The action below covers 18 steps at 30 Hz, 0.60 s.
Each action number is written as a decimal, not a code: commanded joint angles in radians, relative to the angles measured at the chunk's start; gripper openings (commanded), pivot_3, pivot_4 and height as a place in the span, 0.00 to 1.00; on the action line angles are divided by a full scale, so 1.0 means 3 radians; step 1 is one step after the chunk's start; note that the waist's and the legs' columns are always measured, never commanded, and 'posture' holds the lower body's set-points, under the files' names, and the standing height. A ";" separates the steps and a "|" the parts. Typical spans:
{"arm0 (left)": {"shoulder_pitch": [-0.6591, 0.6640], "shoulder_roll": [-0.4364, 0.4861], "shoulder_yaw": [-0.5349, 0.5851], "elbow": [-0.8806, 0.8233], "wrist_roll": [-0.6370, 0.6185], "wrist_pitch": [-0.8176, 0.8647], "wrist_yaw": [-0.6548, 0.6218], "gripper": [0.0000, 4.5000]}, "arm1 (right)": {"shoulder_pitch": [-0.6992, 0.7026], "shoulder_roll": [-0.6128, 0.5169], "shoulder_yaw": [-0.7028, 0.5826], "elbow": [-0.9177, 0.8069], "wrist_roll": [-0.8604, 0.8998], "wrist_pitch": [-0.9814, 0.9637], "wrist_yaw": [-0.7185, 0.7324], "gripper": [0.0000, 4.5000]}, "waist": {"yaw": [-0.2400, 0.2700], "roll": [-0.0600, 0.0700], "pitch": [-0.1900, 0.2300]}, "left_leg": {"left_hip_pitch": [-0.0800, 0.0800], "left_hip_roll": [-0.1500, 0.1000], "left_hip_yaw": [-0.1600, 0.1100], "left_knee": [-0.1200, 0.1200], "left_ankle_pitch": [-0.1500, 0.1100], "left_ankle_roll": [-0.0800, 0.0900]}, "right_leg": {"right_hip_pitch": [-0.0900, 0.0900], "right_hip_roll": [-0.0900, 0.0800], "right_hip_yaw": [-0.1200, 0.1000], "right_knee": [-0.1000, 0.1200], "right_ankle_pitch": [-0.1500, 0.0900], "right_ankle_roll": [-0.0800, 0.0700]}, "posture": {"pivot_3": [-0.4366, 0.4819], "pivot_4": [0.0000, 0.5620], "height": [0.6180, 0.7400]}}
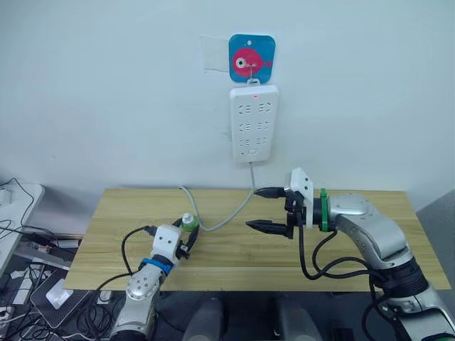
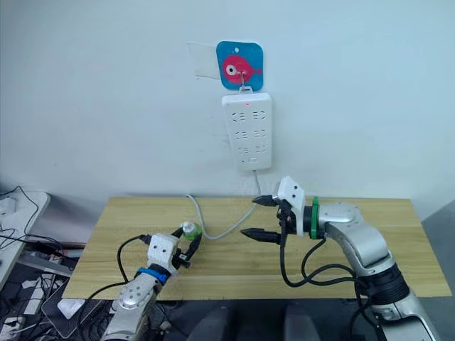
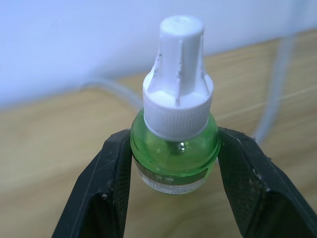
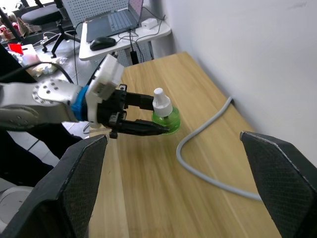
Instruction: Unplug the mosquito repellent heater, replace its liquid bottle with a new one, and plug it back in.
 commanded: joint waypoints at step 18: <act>-0.1071 0.0657 -0.0512 -0.1100 -0.0804 0.1811 -0.1532 0.49 | 0.0160 0.0508 0.0219 0.0265 -0.0215 -0.0371 -0.0371 1.00 | -0.0119 0.0005 0.0006 | 0.0000 0.0000 0.0002 0.0000 0.0002 -0.0003 | -0.0003 0.0005 0.0003 0.0000 0.0000 0.0000 | 0.45 0.34 1.00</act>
